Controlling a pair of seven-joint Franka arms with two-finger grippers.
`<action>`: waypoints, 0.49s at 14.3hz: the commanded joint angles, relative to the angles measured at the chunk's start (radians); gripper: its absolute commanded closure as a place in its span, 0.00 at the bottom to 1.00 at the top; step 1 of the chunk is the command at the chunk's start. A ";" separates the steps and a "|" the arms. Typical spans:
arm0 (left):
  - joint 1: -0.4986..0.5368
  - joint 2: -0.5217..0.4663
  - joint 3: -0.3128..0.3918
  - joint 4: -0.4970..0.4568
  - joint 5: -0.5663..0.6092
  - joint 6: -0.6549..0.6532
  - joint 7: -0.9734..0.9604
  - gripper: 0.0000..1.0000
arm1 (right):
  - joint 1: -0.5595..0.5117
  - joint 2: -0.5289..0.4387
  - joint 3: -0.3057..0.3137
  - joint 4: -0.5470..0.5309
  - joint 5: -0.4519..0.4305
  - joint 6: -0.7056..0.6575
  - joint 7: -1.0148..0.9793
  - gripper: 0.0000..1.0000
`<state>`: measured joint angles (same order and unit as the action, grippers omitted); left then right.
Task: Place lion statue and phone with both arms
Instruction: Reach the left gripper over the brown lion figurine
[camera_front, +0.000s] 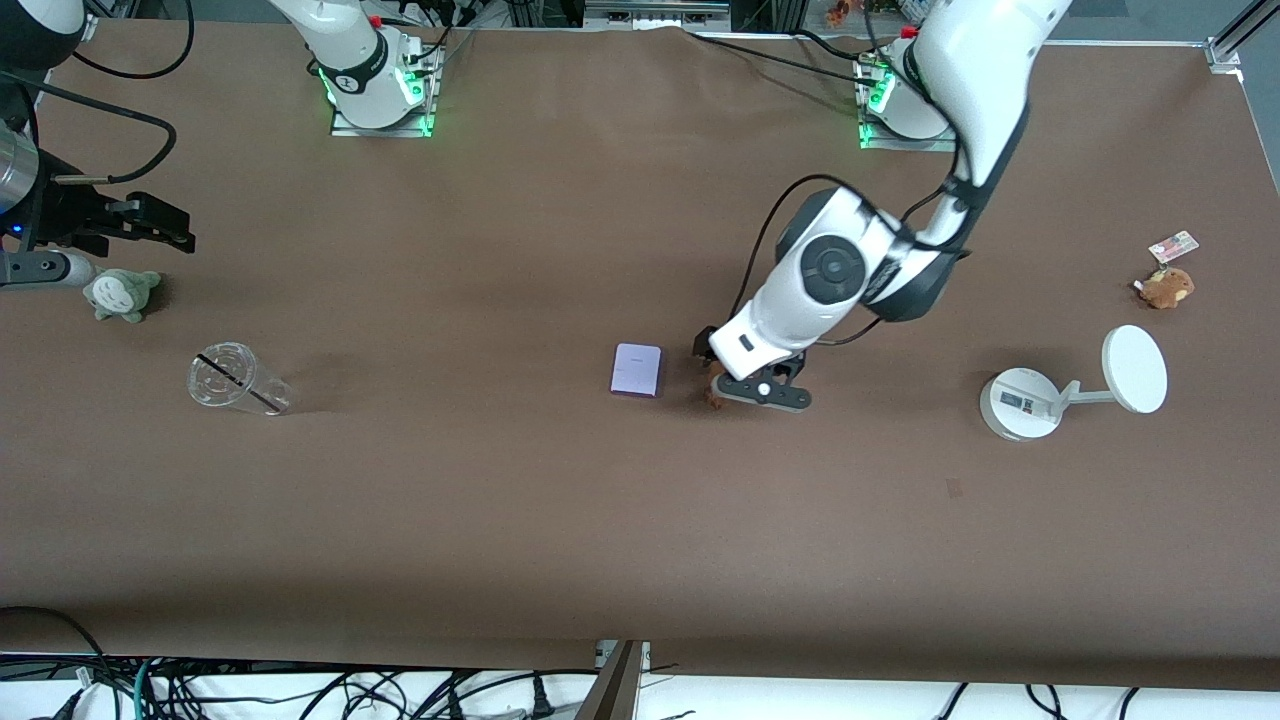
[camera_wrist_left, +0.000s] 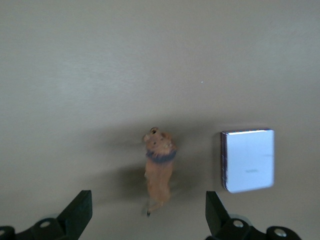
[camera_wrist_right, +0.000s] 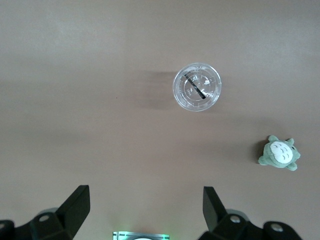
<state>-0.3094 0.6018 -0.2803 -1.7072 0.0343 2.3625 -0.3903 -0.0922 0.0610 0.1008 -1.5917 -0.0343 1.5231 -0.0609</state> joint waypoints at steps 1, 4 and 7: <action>-0.031 0.067 0.009 0.017 0.119 0.117 -0.054 0.00 | -0.004 0.017 0.004 0.024 0.014 -0.009 -0.014 0.00; -0.045 0.102 0.012 0.014 0.125 0.159 -0.076 0.00 | -0.004 0.017 0.004 0.024 0.016 -0.006 -0.011 0.00; -0.040 0.111 0.013 0.014 0.214 0.159 -0.076 0.06 | -0.004 0.017 0.004 0.024 0.016 -0.008 -0.014 0.00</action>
<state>-0.3428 0.7097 -0.2763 -1.7064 0.1745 2.5175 -0.4465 -0.0917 0.0699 0.1011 -1.5910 -0.0343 1.5235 -0.0609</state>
